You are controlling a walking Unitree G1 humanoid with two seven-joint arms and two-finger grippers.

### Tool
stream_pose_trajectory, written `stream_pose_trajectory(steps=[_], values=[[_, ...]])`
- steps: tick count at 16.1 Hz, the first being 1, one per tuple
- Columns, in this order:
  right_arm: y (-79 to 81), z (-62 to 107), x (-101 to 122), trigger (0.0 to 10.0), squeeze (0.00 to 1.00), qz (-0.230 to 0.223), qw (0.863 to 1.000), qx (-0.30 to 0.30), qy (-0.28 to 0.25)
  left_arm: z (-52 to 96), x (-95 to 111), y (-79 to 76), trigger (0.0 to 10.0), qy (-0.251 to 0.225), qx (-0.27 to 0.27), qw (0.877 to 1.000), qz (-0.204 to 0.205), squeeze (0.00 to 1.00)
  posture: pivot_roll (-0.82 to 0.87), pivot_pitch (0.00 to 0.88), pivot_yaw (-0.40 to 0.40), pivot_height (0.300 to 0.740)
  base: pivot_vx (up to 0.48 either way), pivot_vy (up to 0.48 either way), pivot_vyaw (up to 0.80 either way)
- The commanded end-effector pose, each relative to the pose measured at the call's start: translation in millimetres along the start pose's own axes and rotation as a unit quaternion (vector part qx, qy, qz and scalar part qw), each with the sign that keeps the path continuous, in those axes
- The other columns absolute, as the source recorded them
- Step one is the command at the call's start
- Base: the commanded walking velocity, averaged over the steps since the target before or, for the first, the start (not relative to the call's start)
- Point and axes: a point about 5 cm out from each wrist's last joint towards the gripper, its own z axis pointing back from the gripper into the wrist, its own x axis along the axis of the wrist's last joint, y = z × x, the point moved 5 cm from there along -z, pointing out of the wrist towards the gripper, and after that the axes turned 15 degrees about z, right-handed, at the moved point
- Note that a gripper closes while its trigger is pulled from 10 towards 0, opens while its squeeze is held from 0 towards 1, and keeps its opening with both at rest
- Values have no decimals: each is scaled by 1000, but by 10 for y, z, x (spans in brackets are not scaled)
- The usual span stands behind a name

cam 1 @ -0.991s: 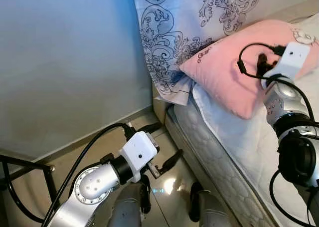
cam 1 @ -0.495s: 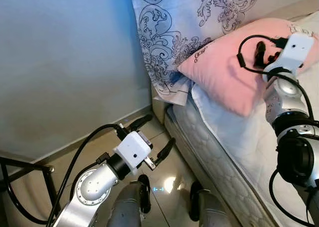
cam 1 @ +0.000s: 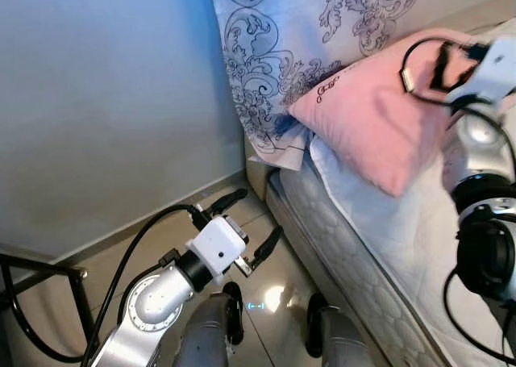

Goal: Clean up the room

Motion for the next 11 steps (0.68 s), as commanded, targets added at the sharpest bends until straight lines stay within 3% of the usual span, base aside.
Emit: stream_pose_trajectory(steps=[1, 6, 9, 11], values=[[-89, 3, 59, 10000, 0, 28, 999, -19, -23, 14, -49, -17, 10000, 7, 0, 1000, -2, 0, 198, 285, -4, 740, 0, 0, 0], [-192, 154, 156, 10000, 0, 80, 991, -55, -94, -143, -177, 166, 10000, 33, 38, 999, -11, 0, 119, 181, -18, 740, 0, 0, 0], [-232, 447, -102, 10000, 0, 79, 992, -68, -78, -272, -255, 342, 10000, 42, 88, 995, 8, 0, 63, 107, -19, 740, 0, 0, 0], [-65, 683, -256, 10000, 0, 68, 995, -39, -63, -306, -249, 512, 10000, 33, 146, 987, 54, 0, 43, 74, -20, 740, 0, 0, 0]])
